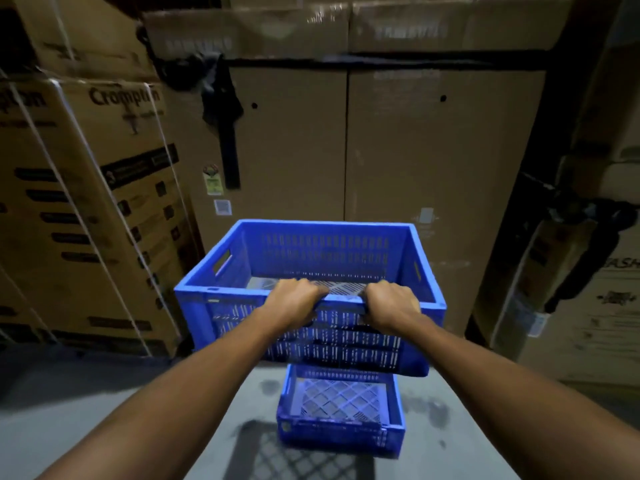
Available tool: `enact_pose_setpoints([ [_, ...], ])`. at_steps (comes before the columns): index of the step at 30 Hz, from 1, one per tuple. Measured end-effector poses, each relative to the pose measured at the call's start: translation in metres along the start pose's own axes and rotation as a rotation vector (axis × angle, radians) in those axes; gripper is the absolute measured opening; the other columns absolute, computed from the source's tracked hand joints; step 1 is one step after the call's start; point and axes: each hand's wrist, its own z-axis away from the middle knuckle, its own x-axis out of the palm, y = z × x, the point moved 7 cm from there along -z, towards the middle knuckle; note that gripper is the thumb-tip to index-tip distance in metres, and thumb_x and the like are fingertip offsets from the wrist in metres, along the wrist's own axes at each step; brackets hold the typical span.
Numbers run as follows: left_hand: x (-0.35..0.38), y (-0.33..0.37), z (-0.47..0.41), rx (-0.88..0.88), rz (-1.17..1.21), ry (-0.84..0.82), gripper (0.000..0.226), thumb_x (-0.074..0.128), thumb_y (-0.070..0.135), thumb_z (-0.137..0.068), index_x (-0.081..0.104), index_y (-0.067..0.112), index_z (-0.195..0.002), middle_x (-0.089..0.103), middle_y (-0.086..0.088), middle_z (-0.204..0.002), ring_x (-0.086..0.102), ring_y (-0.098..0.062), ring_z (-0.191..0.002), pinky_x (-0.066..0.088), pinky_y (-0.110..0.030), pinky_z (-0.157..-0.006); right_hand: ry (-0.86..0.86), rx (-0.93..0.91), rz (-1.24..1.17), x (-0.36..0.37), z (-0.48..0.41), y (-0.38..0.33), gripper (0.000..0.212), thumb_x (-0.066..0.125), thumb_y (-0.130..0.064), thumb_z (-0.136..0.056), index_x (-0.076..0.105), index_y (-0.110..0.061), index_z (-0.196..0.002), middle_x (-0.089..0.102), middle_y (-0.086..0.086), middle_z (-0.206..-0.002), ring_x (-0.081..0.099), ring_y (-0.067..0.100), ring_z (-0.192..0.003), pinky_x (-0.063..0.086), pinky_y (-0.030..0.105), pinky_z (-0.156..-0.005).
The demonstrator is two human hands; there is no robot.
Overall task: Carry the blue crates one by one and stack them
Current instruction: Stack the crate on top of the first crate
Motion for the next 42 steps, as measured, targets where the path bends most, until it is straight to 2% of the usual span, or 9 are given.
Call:
enact_pose_setpoints([
  [5, 0.161, 0.037, -0.025, -0.031, 0.015, 0.047, 0.017, 0.064, 0.023, -0.086, 0.047, 0.024, -0.089, 0.067, -0.007, -0.094, 0.063, -0.033, -0.089, 0.05, -0.041, -0.07, 0.078, 0.008, -0.008, 0.162, -0.02, 0.031, 0.016, 0.072, -0.034, -0.083, 0.064, -0.022, -0.09, 0.068, 0.004, -0.09, 0.058, 0.027, -0.074, 0.045, 0.035, -0.063],
  [10, 0.309, 0.076, -0.03, -0.04, 0.032, 0.09, 0.028, 0.065, 0.025, -0.087, 0.038, 0.028, -0.086, 0.066, -0.004, -0.09, 0.062, -0.031, -0.083, 0.044, -0.039, -0.064, 0.13, 0.005, -0.023, 0.311, -0.029, 0.051, 0.018, 0.074, -0.037, -0.082, 0.064, -0.024, -0.089, 0.067, 0.002, -0.089, 0.065, 0.028, -0.083, 0.049, 0.037, -0.068],
  [13, 0.372, 0.09, -0.029, -0.057, -0.001, 0.114, 0.016, 0.064, 0.027, -0.088, 0.05, 0.026, -0.096, 0.066, -0.007, -0.096, 0.063, -0.034, -0.089, 0.045, -0.039, -0.067, 0.164, -0.012, -0.009, 0.375, -0.034, 0.056, 0.022, 0.076, -0.037, -0.081, 0.059, -0.024, -0.085, 0.061, 0.0, -0.084, 0.063, 0.028, -0.082, 0.045, 0.036, -0.065],
  [16, 0.424, 0.096, -0.034, -0.068, -0.013, 0.128, 0.019, 0.063, 0.028, -0.09, 0.054, 0.023, -0.106, 0.065, -0.007, -0.1, 0.062, -0.033, -0.092, 0.042, -0.038, -0.067, 0.193, -0.033, 0.005, 0.423, -0.042, 0.059, 0.019, 0.076, -0.036, -0.082, 0.059, -0.026, -0.087, 0.059, 0.001, -0.085, 0.059, 0.028, -0.079, 0.043, 0.036, -0.065],
  [20, 0.473, 0.095, -0.045, -0.072, 0.001, 0.171, 0.017, 0.061, 0.029, -0.091, 0.054, 0.024, -0.106, 0.066, -0.004, -0.096, 0.063, -0.029, -0.087, 0.05, -0.039, -0.07, 0.221, -0.039, 0.031, 0.466, -0.059, 0.062, 0.02, 0.075, -0.037, -0.084, 0.06, -0.026, -0.089, 0.06, 0.0, -0.084, 0.052, 0.024, -0.073, 0.042, 0.035, -0.064],
  [24, 0.508, 0.09, -0.06, -0.094, 0.032, 0.144, 0.019, 0.063, 0.028, -0.089, 0.054, 0.026, -0.105, 0.066, -0.003, -0.093, 0.064, -0.03, -0.084, 0.055, -0.045, -0.074, 0.205, -0.043, 0.047, 0.496, -0.079, 0.068, 0.023, 0.075, -0.039, -0.083, 0.065, -0.025, -0.097, 0.066, 0.002, -0.09, 0.059, 0.026, -0.078, 0.042, 0.035, -0.063],
  [30, 0.56, 0.094, -0.081, -0.067, 0.014, 0.029, 0.015, 0.061, 0.023, -0.091, 0.049, 0.024, -0.102, 0.066, -0.005, -0.093, 0.062, -0.029, -0.08, 0.053, -0.043, -0.071, 0.107, -0.043, 0.022, 0.548, -0.109, 0.082, 0.022, 0.075, -0.038, -0.083, 0.065, -0.024, -0.096, 0.067, 0.002, -0.094, 0.065, 0.027, -0.087, 0.044, 0.035, -0.067],
  [34, 0.588, 0.102, -0.091, -0.043, 0.029, -0.035, 0.016, 0.061, 0.02, -0.09, 0.05, 0.023, -0.101, 0.066, -0.006, -0.095, 0.061, -0.03, -0.085, 0.043, -0.037, -0.067, 0.075, -0.04, 0.022, 0.581, -0.122, 0.094, 0.027, 0.073, -0.039, -0.082, 0.067, -0.028, -0.105, 0.069, 0.004, -0.101, 0.065, 0.03, -0.095, 0.043, 0.036, -0.068],
  [42, 0.598, 0.089, -0.11, -0.032, 0.037, -0.059, 0.021, 0.063, 0.031, -0.091, 0.046, 0.023, -0.101, 0.063, -0.006, -0.093, 0.061, -0.029, -0.084, 0.042, -0.037, -0.065, 0.057, -0.052, 0.009, 0.592, -0.149, 0.105, 0.021, 0.074, -0.038, -0.083, 0.067, -0.025, -0.098, 0.068, 0.002, -0.093, 0.064, 0.028, -0.088, 0.048, 0.038, -0.069],
])
